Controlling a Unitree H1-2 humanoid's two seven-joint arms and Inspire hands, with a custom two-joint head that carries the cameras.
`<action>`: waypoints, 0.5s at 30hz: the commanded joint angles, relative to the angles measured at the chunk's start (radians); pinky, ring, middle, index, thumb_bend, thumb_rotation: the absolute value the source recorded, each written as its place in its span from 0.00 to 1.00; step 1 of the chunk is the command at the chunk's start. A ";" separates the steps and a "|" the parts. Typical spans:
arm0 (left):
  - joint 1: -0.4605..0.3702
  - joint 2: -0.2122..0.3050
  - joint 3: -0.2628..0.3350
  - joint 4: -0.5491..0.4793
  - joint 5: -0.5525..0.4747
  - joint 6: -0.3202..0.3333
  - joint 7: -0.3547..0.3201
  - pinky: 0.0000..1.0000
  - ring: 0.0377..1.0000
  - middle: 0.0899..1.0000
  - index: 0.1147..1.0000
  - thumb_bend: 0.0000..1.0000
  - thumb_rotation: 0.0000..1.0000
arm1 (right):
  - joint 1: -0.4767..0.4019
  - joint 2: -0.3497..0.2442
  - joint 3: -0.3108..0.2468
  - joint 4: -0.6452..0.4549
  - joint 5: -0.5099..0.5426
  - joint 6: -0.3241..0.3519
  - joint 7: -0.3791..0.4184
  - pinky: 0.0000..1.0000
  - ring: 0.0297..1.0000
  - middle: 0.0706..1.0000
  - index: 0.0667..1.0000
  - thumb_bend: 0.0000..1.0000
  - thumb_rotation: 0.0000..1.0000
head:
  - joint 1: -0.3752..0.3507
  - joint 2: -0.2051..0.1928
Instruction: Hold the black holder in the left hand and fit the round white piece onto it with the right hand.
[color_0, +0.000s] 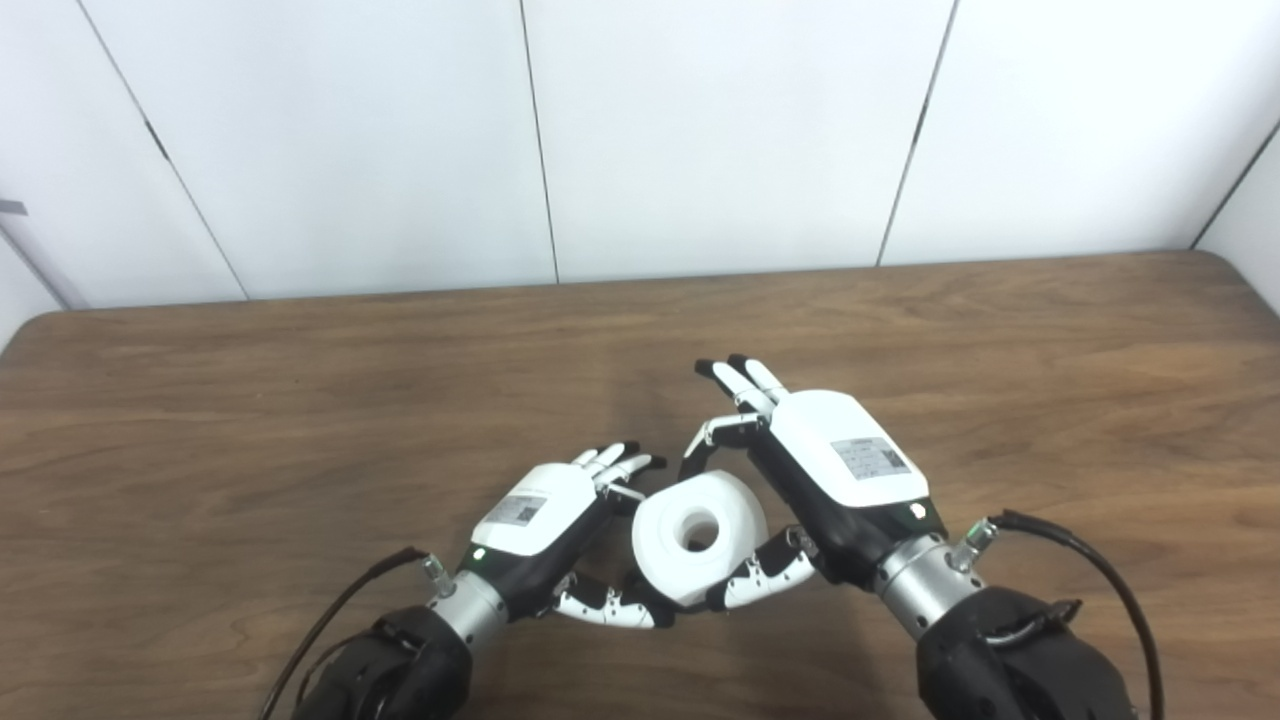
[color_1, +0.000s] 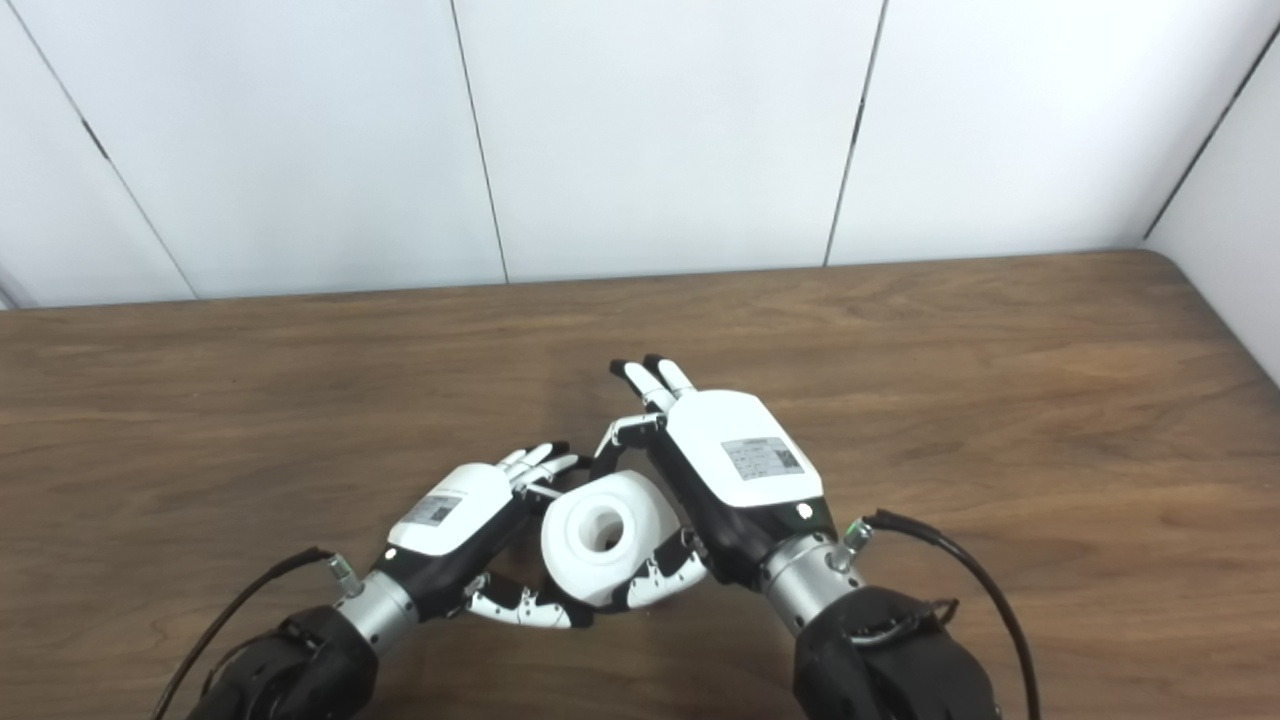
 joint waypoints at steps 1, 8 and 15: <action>-0.019 -0.003 -0.008 0.005 0.013 -0.010 0.009 1.00 1.00 0.94 0.41 0.52 0.05 | -0.021 0.005 -0.001 -0.015 0.019 0.002 -0.024 0.83 1.00 0.97 0.44 0.51 0.14 | 0.001 0.001; -0.014 -0.003 -0.007 -0.016 0.009 0.001 0.000 1.00 1.00 0.93 0.41 0.52 0.05 | -0.002 0.009 -0.001 -0.013 0.030 0.014 -0.018 0.78 1.00 0.97 0.44 0.51 0.14 | 0.007 0.026; -0.010 -0.002 -0.006 -0.037 0.009 0.010 -0.009 1.00 1.00 0.94 0.41 0.52 0.05 | 0.025 0.008 0.008 -0.013 0.042 0.029 -0.019 0.77 1.00 0.97 0.44 0.51 0.14 | 0.016 0.037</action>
